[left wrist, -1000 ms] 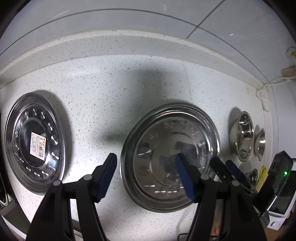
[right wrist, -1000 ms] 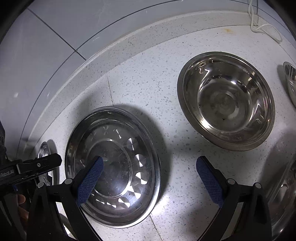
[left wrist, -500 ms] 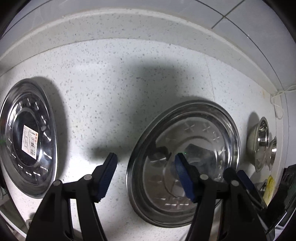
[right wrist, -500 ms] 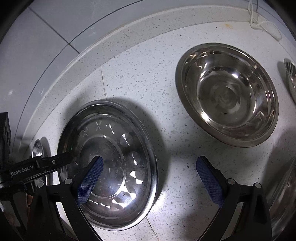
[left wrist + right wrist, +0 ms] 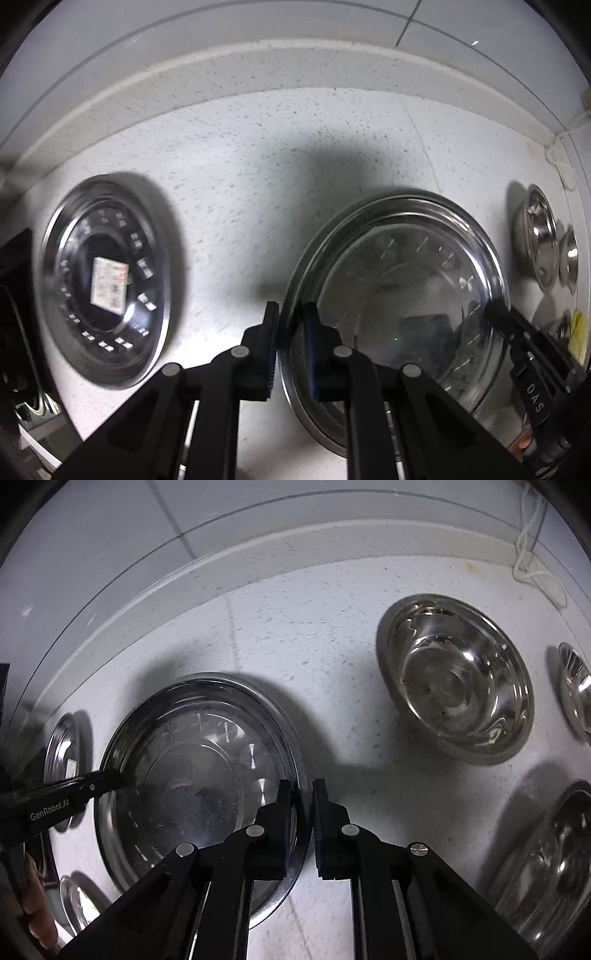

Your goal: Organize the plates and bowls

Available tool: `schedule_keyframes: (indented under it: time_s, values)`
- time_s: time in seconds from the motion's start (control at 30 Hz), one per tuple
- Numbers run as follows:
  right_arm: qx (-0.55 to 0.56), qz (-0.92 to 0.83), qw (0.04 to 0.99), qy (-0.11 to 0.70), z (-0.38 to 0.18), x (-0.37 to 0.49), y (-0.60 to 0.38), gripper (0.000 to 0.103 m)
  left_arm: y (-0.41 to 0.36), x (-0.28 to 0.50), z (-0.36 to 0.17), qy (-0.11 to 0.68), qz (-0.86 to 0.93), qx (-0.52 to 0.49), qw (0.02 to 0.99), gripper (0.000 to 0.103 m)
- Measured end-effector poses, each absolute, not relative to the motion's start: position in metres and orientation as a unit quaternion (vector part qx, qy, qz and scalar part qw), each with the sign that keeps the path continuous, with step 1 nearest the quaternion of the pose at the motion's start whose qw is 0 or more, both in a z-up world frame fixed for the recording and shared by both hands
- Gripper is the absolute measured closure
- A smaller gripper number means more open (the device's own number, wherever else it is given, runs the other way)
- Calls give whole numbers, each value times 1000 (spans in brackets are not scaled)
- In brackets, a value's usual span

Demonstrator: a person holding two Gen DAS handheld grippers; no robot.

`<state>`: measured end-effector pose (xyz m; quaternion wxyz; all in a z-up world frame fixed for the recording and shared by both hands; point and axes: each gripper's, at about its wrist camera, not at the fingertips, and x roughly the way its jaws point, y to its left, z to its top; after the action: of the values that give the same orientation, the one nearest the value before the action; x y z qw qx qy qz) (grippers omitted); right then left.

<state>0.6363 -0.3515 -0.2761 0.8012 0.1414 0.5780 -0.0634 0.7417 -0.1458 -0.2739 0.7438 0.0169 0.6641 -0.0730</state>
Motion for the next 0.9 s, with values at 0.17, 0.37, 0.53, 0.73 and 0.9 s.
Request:
schedule_keyframes:
  time_s: [0.17,0.37,0.53,0.73,0.9]
  values:
    - [120,-48,816,564,-258,624,-329,93,-123,716,-251,643,-69,16,763,91]
    - [102,-15,832,545,-234,598,-285,93,-77,666,-219,612,-47,17,789,91]
    - [83,29,834,545,-227,568,-238,93,-24,617,-207,606,-16,12,795,91]
    - [49,81,819,566,-243,543,-173,93,29,568,-217,619,22,-1,785,91]
    - [16,107,803,585,-261,534,-124,93,63,546,-237,633,43,-18,773,91]
